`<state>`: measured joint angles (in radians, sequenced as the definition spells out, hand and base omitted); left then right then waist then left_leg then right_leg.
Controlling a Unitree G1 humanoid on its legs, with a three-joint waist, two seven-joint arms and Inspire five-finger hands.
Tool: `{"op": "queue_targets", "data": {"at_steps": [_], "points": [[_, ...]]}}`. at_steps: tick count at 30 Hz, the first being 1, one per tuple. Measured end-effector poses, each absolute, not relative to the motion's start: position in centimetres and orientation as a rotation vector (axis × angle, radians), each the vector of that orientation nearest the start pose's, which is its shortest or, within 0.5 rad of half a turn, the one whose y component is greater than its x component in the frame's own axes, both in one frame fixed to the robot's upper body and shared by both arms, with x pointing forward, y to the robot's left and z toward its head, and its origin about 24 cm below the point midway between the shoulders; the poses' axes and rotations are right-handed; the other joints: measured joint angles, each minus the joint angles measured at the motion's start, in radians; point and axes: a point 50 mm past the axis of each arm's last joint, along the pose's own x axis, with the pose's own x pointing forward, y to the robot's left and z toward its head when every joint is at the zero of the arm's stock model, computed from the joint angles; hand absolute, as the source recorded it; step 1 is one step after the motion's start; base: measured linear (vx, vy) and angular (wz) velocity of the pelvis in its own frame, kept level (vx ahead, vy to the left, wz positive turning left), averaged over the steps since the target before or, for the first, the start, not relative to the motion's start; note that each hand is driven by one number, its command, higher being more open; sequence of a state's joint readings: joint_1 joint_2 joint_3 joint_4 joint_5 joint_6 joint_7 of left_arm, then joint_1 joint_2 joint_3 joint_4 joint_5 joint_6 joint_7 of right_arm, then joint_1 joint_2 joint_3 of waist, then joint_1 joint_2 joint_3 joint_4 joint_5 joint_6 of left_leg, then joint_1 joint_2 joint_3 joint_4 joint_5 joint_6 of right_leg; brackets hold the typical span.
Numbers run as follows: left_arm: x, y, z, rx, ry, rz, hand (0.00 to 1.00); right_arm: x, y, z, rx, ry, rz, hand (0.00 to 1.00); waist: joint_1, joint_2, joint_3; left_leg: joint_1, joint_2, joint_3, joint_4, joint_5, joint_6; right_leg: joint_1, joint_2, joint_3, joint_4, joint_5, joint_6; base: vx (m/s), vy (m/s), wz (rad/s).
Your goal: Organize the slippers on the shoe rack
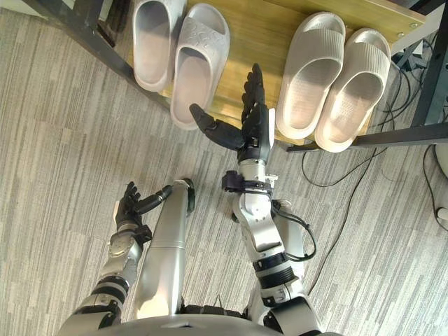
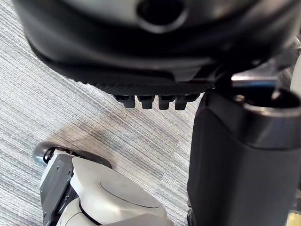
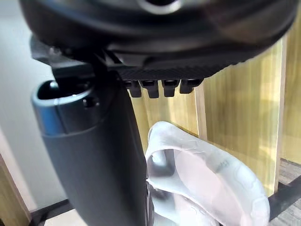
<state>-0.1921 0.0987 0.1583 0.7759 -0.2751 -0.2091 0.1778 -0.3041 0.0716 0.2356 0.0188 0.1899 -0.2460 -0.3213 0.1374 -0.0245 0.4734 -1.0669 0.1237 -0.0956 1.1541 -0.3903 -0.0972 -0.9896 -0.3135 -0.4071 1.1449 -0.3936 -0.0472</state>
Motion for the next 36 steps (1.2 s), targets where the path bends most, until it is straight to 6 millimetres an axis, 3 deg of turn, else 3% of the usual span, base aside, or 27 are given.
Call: {"op": "queue_targets", "data": {"at_steps": [8, 22, 32, 36], "points": [[24.8, 21.6, -6.2, -0.181, 0.38, 0.429, 1.0, 29.3, -7.2, 13.3, 0.423, -0.411, 0.074, 1.0, -0.005, -0.005, 0.001, 0.013, -0.001, -0.001, -0.001, 0.0, 0.0, 0.016, -0.001, -0.002, -0.003, 0.0, 0.0, 0.0, 0.0, 0.0], [24.9, 21.2, -6.4, -0.19, 0.388, 0.424, 1.0, 31.2, -5.3, 15.1, 0.473, -0.414, 0.165, 1.0, 0.005, -0.004, 0.001, 0.013, -0.019, -0.011, -0.004, 0.0, 0.0, 0.026, -0.017, -0.014, -0.002, -0.003, 0.002, -0.01, 0.021, 0.04], [24.9, 20.8, -6.5, -0.201, 0.394, 0.419, 1.0, 32.4, -6.1, 16.2, 0.461, -0.429, 0.118, 1.0, 0.021, 0.0, -0.001, 0.012, -0.029, -0.02, 0.002, 0.0, -0.001, 0.03, -0.032, -0.023, 0.017, -0.018, -0.005, -0.01, 0.008, 0.04], [24.9, 20.3, -6.7, -0.215, 0.402, 0.413, 1.0, 33.1, -6.7, 17.2, 0.462, -0.441, 0.081, 1.0, 0.032, 0.019, -0.004, 0.007, -0.032, -0.025, 0.005, 0.0, -0.001, 0.029, -0.036, -0.03, 0.023, -0.023, -0.009, -0.01, 0.01, 0.05]]}}
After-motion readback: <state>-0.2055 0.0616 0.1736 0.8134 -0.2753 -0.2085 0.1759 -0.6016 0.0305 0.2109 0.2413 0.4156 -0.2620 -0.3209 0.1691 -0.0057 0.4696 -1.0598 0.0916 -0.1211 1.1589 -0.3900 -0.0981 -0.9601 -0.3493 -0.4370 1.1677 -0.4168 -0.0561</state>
